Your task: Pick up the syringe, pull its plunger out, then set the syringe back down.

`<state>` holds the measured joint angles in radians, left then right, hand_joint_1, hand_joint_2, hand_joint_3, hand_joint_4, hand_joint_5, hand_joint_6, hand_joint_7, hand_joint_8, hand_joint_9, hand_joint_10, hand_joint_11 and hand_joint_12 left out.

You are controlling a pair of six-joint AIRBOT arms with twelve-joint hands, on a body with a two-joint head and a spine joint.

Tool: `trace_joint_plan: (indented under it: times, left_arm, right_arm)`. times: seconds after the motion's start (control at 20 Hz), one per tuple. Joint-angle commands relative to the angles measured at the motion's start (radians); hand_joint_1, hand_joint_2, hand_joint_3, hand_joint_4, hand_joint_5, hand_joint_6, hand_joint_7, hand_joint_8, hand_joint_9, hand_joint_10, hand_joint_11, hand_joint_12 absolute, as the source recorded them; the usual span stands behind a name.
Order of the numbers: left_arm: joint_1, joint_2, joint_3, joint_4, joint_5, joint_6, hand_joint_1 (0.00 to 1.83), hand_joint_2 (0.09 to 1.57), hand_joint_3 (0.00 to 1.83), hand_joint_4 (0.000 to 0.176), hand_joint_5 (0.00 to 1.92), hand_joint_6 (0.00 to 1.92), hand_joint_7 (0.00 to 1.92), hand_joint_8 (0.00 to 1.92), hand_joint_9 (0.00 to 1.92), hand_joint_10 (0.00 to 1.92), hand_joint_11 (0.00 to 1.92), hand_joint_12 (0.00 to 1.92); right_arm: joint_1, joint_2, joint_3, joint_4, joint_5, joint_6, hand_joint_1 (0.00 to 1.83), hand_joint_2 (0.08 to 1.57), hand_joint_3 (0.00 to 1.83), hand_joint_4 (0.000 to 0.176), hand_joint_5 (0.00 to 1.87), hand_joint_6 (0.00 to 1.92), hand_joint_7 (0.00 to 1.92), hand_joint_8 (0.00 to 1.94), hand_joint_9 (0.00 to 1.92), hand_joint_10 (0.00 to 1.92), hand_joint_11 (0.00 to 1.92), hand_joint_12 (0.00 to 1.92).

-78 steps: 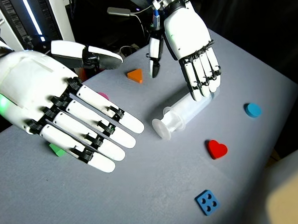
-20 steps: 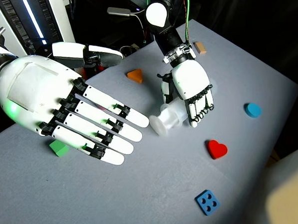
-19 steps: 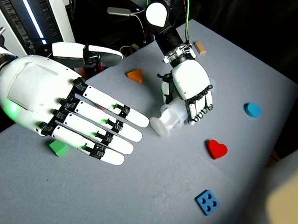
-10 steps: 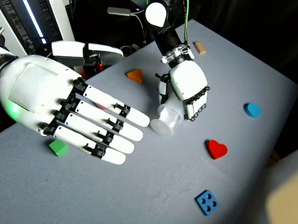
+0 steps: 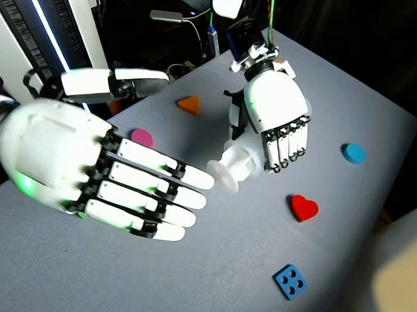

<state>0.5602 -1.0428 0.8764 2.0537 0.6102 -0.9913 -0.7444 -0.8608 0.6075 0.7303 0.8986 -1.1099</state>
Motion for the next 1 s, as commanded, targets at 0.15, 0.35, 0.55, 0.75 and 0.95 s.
trace_joint_plan:
  times: [0.15, 0.35, 0.55, 0.75, 0.95]
  left_arm:
    - [-0.042, 0.026, -0.016, 0.078, 0.058, 0.007, 1.48, 1.11, 0.00, 0.000, 0.98, 0.93, 0.91, 1.00, 0.89, 1.11, 0.84, 1.45]
    - [-0.065, 0.036, -0.028, 0.095, 0.027, 0.008, 1.49, 1.12, 0.00, 0.000, 0.96, 0.98, 0.87, 1.02, 0.86, 1.15, 0.82, 1.48]
    - [-0.076, 0.041, -0.043, 0.095, -0.021, 0.049, 1.37, 1.13, 0.00, 0.000, 0.98, 1.01, 0.92, 0.97, 0.84, 1.29, 0.84, 1.07]
    - [-0.085, 0.045, -0.047, 0.112, -0.053, 0.071, 1.37, 1.13, 0.00, 0.000, 0.95, 0.99, 0.94, 1.00, 0.85, 1.30, 0.82, 1.11]
    - [-0.090, 0.046, -0.040, 0.112, -0.072, 0.098, 1.37, 1.14, 0.00, 0.000, 0.92, 1.02, 0.94, 1.03, 0.81, 1.34, 0.73, 1.19]
  right_arm:
    - [0.046, -0.054, 0.064, -0.060, 0.053, 0.096, 0.10, 0.99, 0.00, 0.000, 0.12, 0.00, 0.14, 0.00, 0.11, 0.00, 0.00, 0.43]
    - [0.059, -0.065, 0.075, -0.060, 0.009, 0.129, 0.52, 0.93, 0.00, 0.000, 0.12, 0.00, 0.16, 0.00, 0.10, 0.00, 0.00, 0.41]
    - [0.091, -0.057, 0.079, -0.060, -0.047, 0.139, 0.79, 0.92, 0.00, 0.000, 0.14, 0.00, 0.15, 0.00, 0.09, 0.00, 0.00, 0.40]
    - [0.102, -0.065, 0.081, -0.060, -0.058, 0.116, 0.91, 0.92, 0.00, 0.000, 0.15, 0.00, 0.17, 0.01, 0.13, 0.01, 0.00, 0.39]
    - [0.080, -0.077, 0.075, -0.060, -0.076, 0.104, 0.99, 0.91, 0.00, 0.000, 0.21, 0.01, 0.23, 0.01, 0.17, 0.01, 0.00, 0.45]
